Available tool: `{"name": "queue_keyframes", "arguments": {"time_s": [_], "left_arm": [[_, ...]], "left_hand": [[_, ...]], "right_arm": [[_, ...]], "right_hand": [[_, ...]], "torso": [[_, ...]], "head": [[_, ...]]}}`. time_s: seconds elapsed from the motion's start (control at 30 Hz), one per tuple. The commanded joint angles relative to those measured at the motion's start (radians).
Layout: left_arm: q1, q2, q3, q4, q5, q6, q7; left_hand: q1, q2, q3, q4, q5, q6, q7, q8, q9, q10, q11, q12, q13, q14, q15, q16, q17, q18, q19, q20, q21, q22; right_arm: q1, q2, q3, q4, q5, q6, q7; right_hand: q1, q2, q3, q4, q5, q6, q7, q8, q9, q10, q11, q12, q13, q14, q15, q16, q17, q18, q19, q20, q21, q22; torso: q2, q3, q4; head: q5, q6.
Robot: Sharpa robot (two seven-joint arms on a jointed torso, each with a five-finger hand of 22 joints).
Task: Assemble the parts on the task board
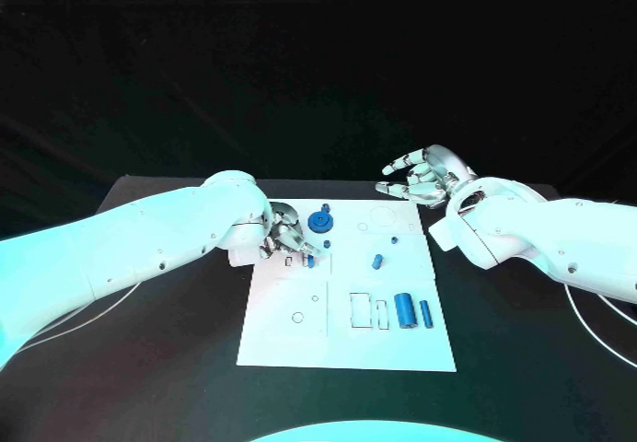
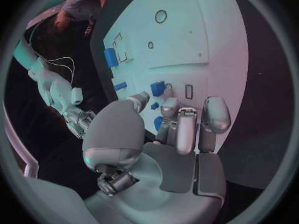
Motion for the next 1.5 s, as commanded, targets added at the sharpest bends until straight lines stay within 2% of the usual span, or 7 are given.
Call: {"name": "queue_keyframes", "arguments": {"time_s": [0.03,0.4,0.73,0.93,1.2,1.43,1.5], "left_arm": [[0.000,0.003,0.000,-0.002,0.011,0.022,0.000],[-0.002,0.009,0.000,-0.008,0.024,0.023,0.000],[-0.005,0.013,0.000,-0.014,0.034,0.027,0.001],[-0.007,0.016,0.000,-0.017,0.037,0.029,0.001],[-0.007,0.017,0.000,-0.020,0.039,0.031,0.001],[-0.007,0.016,0.000,-0.020,0.044,0.030,0.001],[-0.007,0.016,0.000,-0.020,0.047,0.029,0.001]], "left_hand": [[0.015,0.001,0.002,-0.006,0.001,-0.004,0.001,-0.004,0.003,-0.008,-0.001,-0.003,-0.001,0.050,0.000,0.001,0.143,-0.001,-0.002,0.004,0.000,0.000],[0.039,0.010,0.009,-0.008,0.002,-0.003,0.000,-0.007,0.009,-0.009,-0.001,-0.003,0.000,0.050,0.000,0.001,0.143,-0.001,-0.004,0.004,0.001,0.001],[0.050,0.013,0.012,-0.009,0.001,-0.004,0.000,-0.008,0.012,-0.011,-0.001,-0.004,-0.002,0.049,0.000,0.001,0.142,-0.001,-0.006,0.005,0.000,-0.001],[0.053,0.014,0.013,-0.010,0.001,-0.004,0.000,-0.009,0.012,-0.012,-0.001,-0.005,-0.003,0.049,0.000,0.001,0.143,-0.001,-0.006,0.005,0.000,0.000],[0.060,0.017,0.016,-0.010,0.001,-0.003,0.000,-0.010,0.014,-0.011,-0.002,-0.004,-0.002,0.050,0.000,0.002,0.144,-0.001,-0.005,0.005,0.001,0.001],[0.082,0.027,0.027,-0.014,0.001,-0.003,-0.002,-0.012,0.019,-0.010,-0.003,-0.004,-0.001,0.050,-0.001,0.002,0.145,-0.001,-0.005,0.004,0.002,0.003],[0.109,0.038,0.045,-0.023,0.001,-0.003,-0.005,-0.015,0.023,-0.010,-0.006,-0.004,0.000,0.051,-0.003,0.003,0.147,-0.001,-0.006,0.004,0.003,0.004]], "right_arm": [[0.000,0.000,0.000,0.004,-0.009,0.014,0.004],[0.000,0.002,0.000,0.013,-0.011,0.018,0.003],[0.000,0.003,0.000,0.021,-0.012,0.020,0.001],[0.000,0.003,0.000,0.021,-0.013,0.021,0.001],[0.000,0.004,0.000,0.020,-0.013,0.022,0.000],[0.000,0.004,0.000,0.019,-0.013,0.024,0.000],[0.000,0.004,0.000,0.018,-0.013,0.025,0.000]], "right_hand": [[-0.008,0.006,0.007,0.000,0.000,-0.004,-0.002,0.005,-0.001,-0.008,-0.001,-0.005,0.089,0.102,-0.006,0.000,0.249,-0.007,0.105,-0.005,0.005,0.263],[-0.008,0.008,0.009,-0.001,0.000,-0.003,-0.002,0.006,-0.001,-0.007,-0.001,-0.004,0.089,0.102,-0.006,0.000,0.248,-0.007,0.105,-0.006,0.005,0.263],[-0.008,0.008,0.009,-0.001,0.000,-0.003,-0.002,0.006,-0.001,-0.007,-0.001,-0.004,0.089,0.102,-0.006,0.000,0.248,-0.007,0.105,-0.006,0.005,0.263],[-0.008,0.008,0.009,-0.001,0.000,-0.003,-0.002,0.006,-0.001,-0.007,-0.001,-0.004,0.089,0.102,-0.006,0.000,0.248,-0.007,0.105,-0.006,0.005,0.263],[-0.008,0.008,0.009,-0.001,0.000,-0.003,-0.002,0.006,-0.001,-0.007,-0.001,-0.004,0.089,0.102,-0.006,0.000,0.248,-0.007,0.105,-0.006,0.005,0.263],[-0.008,0.008,0.009,-0.001,0.000,-0.003,-0.002,0.006,-0.001,-0.007,-0.001,-0.004,0.089,0.102,-0.006,0.000,0.248,-0.007,0.105,-0.006,0.005,0.263],[-0.007,0.009,0.013,-0.002,0.000,-0.002,-0.003,0.009,-0.001,-0.006,-0.002,-0.003,0.089,0.102,-0.007,-0.001,0.246,-0.007,0.105,-0.006,0.005,0.263]], "torso": [[-0.001,0.0003,0.0013],[0.001,-0.0011,-0.0012],[0.001,-0.0014,0.0006],[0.002,-0.0013,-0.0013],[0.001,0.0001,0.0007],[0.001,0.0003,-0.0006],[0.001,0.0002,-0.0001]], "head": [[0.000,0.000],[0.002,-0.001],[0.002,-0.004],[0.002,-0.005],[0.001,-0.009],[0.001,-0.010],[0.001,-0.010]]}}
